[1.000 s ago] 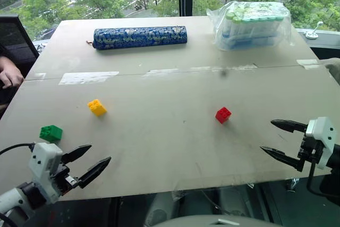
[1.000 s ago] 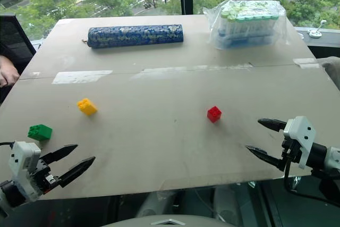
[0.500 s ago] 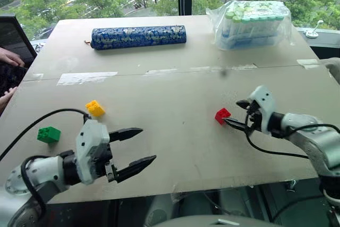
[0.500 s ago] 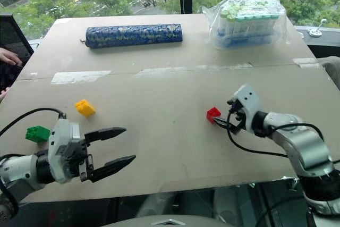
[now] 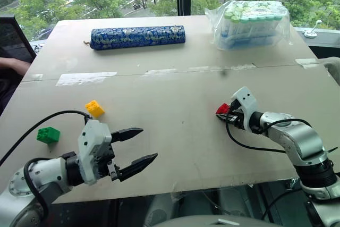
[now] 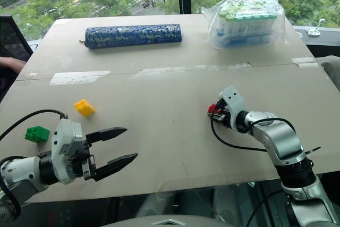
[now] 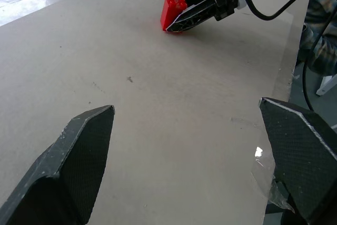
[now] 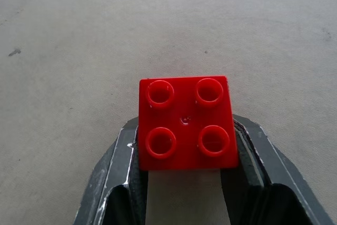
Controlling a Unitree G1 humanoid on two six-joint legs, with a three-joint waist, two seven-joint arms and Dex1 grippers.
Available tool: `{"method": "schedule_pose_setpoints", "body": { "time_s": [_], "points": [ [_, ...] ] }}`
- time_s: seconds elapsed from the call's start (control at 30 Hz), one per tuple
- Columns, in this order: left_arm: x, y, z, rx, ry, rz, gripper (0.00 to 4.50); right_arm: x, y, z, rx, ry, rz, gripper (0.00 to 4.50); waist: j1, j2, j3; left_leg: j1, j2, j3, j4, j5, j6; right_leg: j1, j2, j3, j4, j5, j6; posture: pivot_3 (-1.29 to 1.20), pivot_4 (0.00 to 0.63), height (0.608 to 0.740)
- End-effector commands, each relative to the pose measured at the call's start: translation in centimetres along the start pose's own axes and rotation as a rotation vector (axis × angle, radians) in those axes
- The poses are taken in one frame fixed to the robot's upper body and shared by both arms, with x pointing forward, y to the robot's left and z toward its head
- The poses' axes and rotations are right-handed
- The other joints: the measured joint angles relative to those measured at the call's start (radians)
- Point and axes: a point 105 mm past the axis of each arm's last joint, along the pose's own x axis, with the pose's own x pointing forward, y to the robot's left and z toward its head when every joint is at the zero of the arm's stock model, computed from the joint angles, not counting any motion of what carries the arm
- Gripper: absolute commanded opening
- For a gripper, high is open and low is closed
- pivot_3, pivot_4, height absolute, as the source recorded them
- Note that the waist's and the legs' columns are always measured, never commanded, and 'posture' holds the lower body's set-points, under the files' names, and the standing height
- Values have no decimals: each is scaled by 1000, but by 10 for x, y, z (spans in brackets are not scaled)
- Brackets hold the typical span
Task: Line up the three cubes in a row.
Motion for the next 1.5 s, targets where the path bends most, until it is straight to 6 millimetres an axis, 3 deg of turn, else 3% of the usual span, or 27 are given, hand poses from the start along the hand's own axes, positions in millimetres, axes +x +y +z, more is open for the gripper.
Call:
{"method": "schedule_pose_setpoints", "body": {
  "time_s": [0.03, 0.17, 0.4, 0.83, 1.37, 1.5],
  "points": [
    [0, -4, 7, 42, -31, -7, 4500, -7, 16, 41, -184, -193, 136, 1348, -1, 0, 0, 0, 0, 0, 0, 0, 0, 0, 0, 0, 0, 0, 0, 0, 150, 740],
    [2, -5, 5, 37, -39, -24, 4500, -4, 16, 44, -318, -165, 311, 1348, -6, 0, 0, 0, 0, 0, 1, 0, 0, 0, 1, 0, 0, 0, 1, 0, 150, 740],
    [2, -3, 3, 46, -39, -30, 4500, 32, 6, 58, -442, -87, 510, 1348, -24, 0, 0, 1, 2, 0, 2, 0, 0, 1, 3, -1, 0, 3, -1, 0, 150, 740],
    [-7, -4, 2, 41, -37, 10, 4500, 65, 11, 67, -574, -52, 597, 1348, -28, 1, 1, 1, 2, 0, 1, 2, -5, -1, 4, 1, -1, 6, 0, 0, 150, 740],
    [-17, 1, 0, 64, -73, 45, 4500, 76, 11, 64, -631, 37, 650, 1348, -31, 1, 1, 2, 11, 2, 1, 3, -11, -2, 13, 3, -1, 9, -5, 0, 150, 740],
    [-18, 1, -4, 62, -76, 58, 4500, 77, 9, 62, -660, 70, 656, 3267, -32, 1, 1, 3, 15, 4, 1, 2, -12, -2, 17, 5, -1, 9, -8, 0, 150, 740]
  ]
}}
